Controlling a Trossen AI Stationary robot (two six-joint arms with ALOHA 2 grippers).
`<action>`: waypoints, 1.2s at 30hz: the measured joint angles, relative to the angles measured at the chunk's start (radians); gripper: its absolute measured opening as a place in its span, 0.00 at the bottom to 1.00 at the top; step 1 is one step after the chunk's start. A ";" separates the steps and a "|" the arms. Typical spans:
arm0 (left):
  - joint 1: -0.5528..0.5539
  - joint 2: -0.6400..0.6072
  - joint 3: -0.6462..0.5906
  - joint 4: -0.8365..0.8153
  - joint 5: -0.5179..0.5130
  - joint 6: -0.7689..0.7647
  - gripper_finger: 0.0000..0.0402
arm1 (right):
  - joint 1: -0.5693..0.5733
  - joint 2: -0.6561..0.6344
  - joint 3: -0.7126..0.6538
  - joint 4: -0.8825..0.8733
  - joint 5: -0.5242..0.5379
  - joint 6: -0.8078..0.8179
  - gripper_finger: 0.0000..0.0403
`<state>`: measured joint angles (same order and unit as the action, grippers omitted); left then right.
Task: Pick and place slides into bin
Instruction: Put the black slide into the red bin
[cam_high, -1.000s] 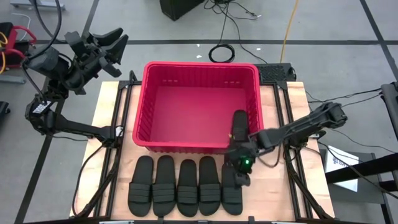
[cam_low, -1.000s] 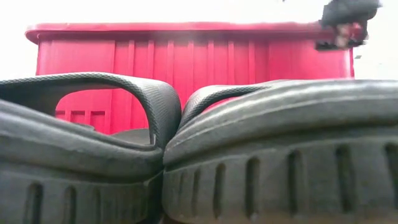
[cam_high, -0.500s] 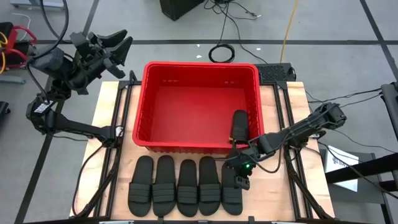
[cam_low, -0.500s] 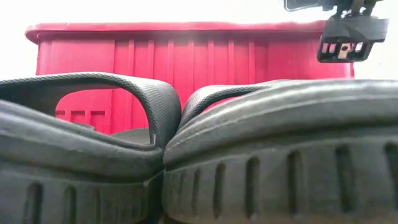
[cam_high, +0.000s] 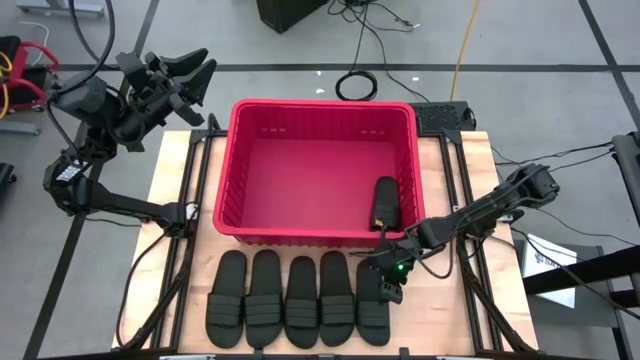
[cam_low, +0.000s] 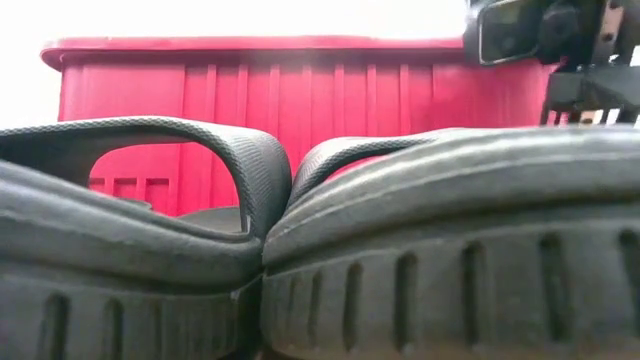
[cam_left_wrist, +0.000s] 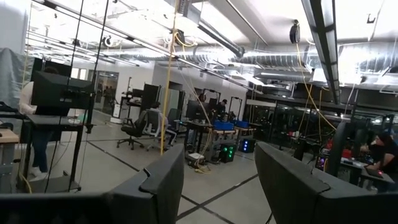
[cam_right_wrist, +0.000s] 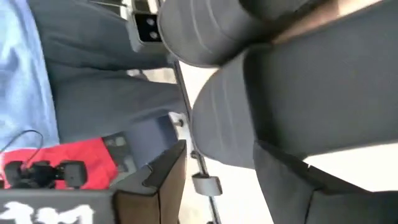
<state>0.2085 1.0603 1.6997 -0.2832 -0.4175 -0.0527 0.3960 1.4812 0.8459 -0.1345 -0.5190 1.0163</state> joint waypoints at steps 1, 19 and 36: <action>0.000 0.000 0.000 0.000 0.000 0.000 0.50 | 0.005 0.001 -0.005 -0.005 0.003 0.000 0.43; 0.000 0.000 0.000 -0.005 0.000 0.003 0.50 | 0.089 0.016 -0.015 -0.008 0.152 -0.011 0.42; 0.000 0.000 0.000 -0.005 0.000 -0.001 0.50 | 0.102 0.102 -0.013 0.100 0.078 0.003 0.42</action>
<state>0.2085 1.0603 1.6997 -0.2878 -0.4171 -0.0536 0.4979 1.5829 0.8326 -0.0344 -0.4414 1.0195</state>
